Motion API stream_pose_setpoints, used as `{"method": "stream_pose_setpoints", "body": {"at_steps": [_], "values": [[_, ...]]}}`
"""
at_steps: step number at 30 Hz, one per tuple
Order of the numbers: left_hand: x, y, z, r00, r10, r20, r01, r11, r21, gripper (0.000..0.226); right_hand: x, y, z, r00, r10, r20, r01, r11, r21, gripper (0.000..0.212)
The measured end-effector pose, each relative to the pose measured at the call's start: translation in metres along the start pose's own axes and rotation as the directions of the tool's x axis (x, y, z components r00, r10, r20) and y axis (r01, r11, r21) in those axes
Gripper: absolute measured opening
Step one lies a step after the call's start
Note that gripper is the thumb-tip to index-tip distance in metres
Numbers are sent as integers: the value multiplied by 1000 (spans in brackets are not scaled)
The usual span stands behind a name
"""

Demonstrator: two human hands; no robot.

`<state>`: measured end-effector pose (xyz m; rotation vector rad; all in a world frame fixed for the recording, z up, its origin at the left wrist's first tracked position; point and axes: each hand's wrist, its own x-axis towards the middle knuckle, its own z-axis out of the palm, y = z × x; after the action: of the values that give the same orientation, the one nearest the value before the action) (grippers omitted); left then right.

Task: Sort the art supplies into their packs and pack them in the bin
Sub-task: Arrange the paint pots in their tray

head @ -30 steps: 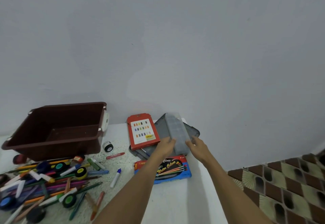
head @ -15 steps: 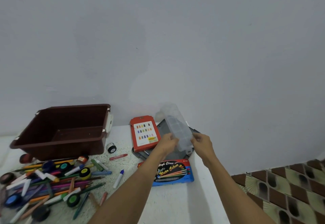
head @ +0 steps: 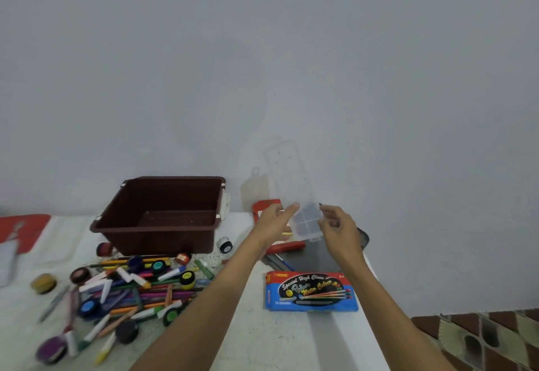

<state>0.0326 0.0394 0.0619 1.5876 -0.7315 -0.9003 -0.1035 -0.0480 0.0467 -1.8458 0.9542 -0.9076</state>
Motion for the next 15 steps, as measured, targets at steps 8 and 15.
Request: {"method": "stream_pose_setpoints", "body": {"at_steps": [8,15], "values": [[-52,7,-102,998,-28,-55,25,998,-62,73,-33,-49,65,965,-152,213,138,987,80,27],[-102,13,-210,968,36,-247,-76,985,-156,83,-69,-80,126,928,-197,315,209,978,-4,37]]}}
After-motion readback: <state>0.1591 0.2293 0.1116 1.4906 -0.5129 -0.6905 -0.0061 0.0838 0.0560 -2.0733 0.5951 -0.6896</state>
